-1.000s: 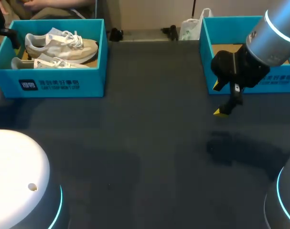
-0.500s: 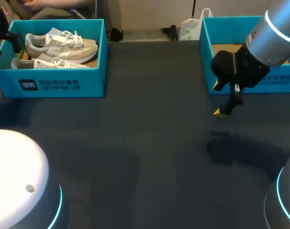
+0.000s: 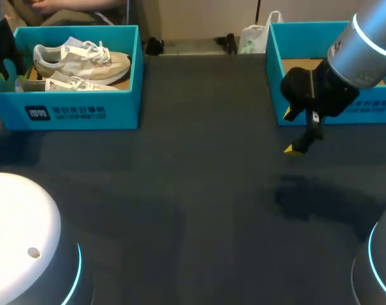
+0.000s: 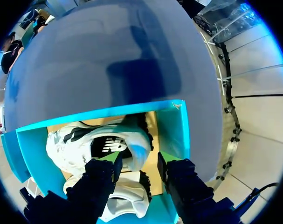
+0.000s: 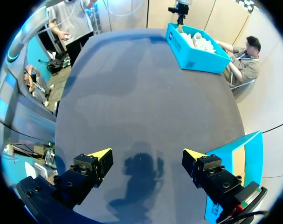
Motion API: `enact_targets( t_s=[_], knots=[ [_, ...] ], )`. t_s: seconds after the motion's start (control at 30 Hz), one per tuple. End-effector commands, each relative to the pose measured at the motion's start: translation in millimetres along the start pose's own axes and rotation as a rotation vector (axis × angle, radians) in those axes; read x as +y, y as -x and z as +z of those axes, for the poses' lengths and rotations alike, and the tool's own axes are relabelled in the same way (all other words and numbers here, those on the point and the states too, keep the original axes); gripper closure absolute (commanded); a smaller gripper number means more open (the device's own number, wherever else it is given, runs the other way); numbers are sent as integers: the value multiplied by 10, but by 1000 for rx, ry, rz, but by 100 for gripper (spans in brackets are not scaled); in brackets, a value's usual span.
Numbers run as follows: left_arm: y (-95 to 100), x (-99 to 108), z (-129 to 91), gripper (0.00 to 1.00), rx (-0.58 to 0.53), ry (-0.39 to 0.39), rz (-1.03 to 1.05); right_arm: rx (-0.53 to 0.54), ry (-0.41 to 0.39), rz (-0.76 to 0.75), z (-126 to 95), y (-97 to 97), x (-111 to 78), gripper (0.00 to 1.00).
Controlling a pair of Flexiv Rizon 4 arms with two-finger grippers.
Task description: Take the shoe out of the shoebox, open the shoe tongue, remove and reinsert the insole, then place the shoe into the shoebox
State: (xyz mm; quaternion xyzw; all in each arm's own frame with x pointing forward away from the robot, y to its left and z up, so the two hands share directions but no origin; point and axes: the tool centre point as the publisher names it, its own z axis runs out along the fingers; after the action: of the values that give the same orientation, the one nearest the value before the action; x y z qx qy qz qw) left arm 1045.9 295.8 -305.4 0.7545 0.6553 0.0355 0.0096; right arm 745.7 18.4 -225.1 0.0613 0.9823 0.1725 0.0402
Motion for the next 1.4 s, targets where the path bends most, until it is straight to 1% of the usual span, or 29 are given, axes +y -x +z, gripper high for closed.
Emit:
enact_targets(
  t_s=[0.03, 0.23, 0.8, 0.93, 1.07, 1.1, 1.13, 1.17, 1.2, 1.4],
  knots=[
    [0, 36, 89, 51, 0, -8, -6, -1, -2, 1, 12, -2, 3, 0],
    [7, 45, 163, 53, -2, -5, -11, -1, -2, 1, 12, -2, 3, 0],
    [-33, 60, 429, 52, 14, -39, -52, -1, -2, 1, 12, -2, 3, 0],
    [-43, 66, 486, 54, 21, -43, -59, -1, -2, 1, 12, -2, 3, 0],
    [-45, 62, 518, 67, 34, -46, -60, -1, -2, 1, 12, -2, 3, 0],
    [-46, 61, 518, 85, 35, -46, -61, -1, -2, 1, 12, -2, 3, 0],
    [-51, 55, 515, 90, 37, -46, -61, -1, -2, 1, 12, -2, 3, 0],
    [-55, 48, 507, 98, 37, -46, -59, -1, -2, 1, 12, -2, 3, 0],
    [-58, 44, 500, 100, 39, -46, -55, -1, -2, 1, 12, -2, 3, 0],
    [-70, 26, 460, 100, 58, -65, -16, -1, -2, 1, 12, -2, 3, 0]
  ],
)
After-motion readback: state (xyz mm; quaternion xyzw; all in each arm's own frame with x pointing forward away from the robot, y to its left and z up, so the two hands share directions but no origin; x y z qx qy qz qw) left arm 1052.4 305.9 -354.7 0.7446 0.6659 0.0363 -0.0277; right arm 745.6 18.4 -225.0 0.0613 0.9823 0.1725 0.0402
